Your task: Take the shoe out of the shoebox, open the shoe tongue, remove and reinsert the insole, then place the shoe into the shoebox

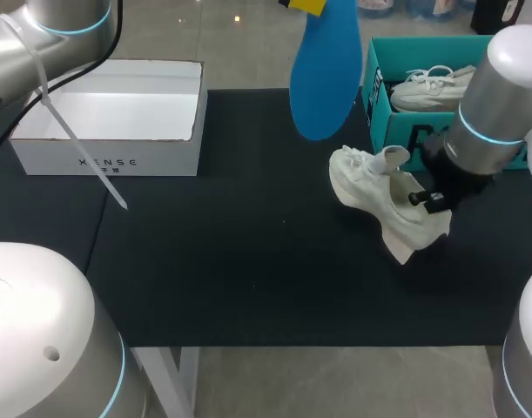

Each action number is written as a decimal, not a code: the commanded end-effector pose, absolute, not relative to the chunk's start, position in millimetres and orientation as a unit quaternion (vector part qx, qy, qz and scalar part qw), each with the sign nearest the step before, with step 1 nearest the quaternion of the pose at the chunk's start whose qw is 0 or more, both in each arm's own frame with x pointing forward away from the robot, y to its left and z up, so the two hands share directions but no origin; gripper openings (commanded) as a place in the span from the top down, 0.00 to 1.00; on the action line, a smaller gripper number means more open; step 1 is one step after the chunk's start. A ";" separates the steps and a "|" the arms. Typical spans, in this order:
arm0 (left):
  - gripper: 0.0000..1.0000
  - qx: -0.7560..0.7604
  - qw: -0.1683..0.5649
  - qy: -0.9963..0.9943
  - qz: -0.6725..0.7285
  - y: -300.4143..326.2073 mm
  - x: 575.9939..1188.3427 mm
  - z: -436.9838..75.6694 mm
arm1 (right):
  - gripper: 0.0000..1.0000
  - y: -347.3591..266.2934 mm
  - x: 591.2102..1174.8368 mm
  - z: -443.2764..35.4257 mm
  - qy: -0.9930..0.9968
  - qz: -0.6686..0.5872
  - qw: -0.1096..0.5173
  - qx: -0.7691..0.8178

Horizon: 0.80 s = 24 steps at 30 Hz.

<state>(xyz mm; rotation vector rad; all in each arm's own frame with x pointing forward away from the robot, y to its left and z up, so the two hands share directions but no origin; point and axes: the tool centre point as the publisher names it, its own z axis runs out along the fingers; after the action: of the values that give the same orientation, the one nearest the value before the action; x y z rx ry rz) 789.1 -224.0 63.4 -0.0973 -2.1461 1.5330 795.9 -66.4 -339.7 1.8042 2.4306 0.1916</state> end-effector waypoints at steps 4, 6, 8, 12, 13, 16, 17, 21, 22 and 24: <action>1.00 -0.036 0.248 -0.788 0.563 -224.5 789.2 63.0 | 1.00 -79.3 755.1 -332.2 0.741 0.086 0.047 0.664; 1.00 -0.036 0.248 -0.788 0.563 -224.5 789.2 63.0 | 1.00 -77.7 751.8 -334.1 0.735 0.086 0.044 0.671; 1.00 -0.036 0.248 -0.788 0.563 -224.5 789.2 63.0 | 1.00 -75.3 749.7 -335.2 0.727 0.087 0.047 0.679; 1.00 -0.036 0.248 -0.788 0.563 -224.5 789.2 63.0 | 1.00 -62.2 748.5 -334.6 0.721 0.100 0.053 0.683; 1.00 -0.036 0.248 -0.788 0.563 -224.5 789.2 63.0 | 1.00 -57.7 748.6 -334.5 0.722 0.099 0.058 0.682; 1.00 -0.036 0.248 -0.788 0.563 -224.5 789.2 63.0 | 1.00 -46.3 750.4 -334.3 0.721 0.106 0.062 0.682; 1.00 -0.036 0.248 -0.788 0.563 -224.5 789.2 63.0 | 1.00 -43.3 751.3 -335.5 0.721 0.108 0.062 0.682; 1.00 -0.036 0.248 -0.788 0.563 -224.5 789.2 63.0 | 1.00 -35.3 757.8 -347.7 0.716 0.107 0.061 0.687; 1.00 -0.036 0.248 -0.788 0.563 -224.5 789.2 63.0 | 1.00 -33.0 759.7 -351.9 0.715 0.106 0.063 0.688; 1.00 -0.036 0.248 -0.788 0.563 -224.5 789.2 63.0 | 1.00 -26.5 763.4 -361.4 0.712 0.101 0.062 0.692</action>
<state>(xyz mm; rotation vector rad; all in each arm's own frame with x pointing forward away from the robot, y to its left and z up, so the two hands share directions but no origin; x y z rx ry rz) 789.1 -224.0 63.4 -0.0974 -2.1460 1.5329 749.8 -41.4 -342.8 2.0862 2.1599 0.3307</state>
